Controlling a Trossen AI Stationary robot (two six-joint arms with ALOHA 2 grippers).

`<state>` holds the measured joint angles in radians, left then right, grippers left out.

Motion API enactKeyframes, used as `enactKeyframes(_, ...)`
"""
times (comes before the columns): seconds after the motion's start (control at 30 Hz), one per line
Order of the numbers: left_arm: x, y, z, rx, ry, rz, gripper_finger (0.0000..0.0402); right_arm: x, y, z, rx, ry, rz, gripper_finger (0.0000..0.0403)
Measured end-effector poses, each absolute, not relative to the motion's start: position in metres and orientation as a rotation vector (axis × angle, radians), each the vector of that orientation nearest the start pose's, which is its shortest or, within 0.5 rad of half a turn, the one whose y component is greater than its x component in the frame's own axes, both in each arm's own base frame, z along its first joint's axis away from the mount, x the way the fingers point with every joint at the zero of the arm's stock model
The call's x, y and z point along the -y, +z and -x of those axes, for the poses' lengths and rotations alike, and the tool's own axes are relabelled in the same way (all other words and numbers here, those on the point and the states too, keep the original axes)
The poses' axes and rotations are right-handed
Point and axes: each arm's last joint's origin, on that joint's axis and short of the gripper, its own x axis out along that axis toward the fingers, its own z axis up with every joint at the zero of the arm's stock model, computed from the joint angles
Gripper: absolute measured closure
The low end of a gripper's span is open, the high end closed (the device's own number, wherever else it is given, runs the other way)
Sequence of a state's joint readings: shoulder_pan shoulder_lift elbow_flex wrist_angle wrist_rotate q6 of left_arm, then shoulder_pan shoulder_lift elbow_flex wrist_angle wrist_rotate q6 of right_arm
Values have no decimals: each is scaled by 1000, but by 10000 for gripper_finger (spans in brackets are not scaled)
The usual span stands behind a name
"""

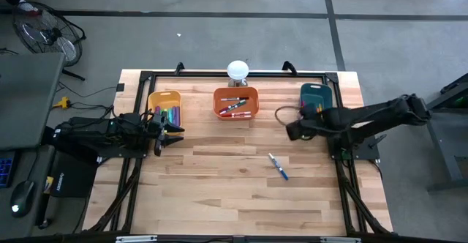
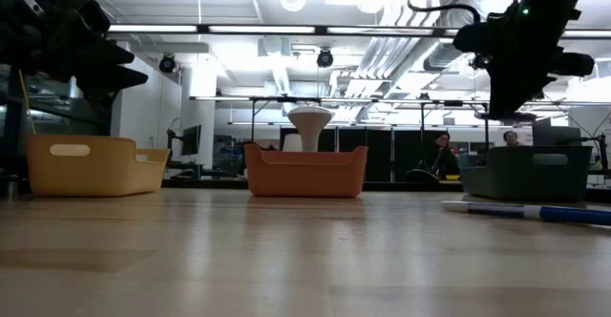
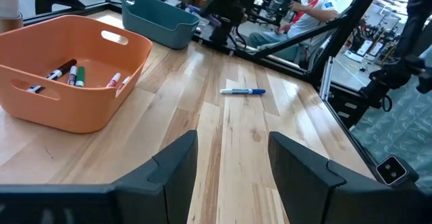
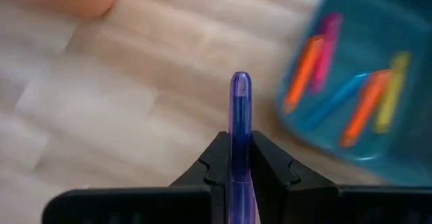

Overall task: Pick & Place Markers
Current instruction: Put the dark blue pen into the blue bin

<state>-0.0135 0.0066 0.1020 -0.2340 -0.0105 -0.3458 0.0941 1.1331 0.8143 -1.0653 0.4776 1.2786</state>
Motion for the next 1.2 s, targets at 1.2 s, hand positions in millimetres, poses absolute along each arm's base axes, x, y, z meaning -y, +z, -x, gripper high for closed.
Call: enactKeyframes(1.2,1,175,-90,-137,21,344,223,106,196,-135,-805,-1436,-1024,375)
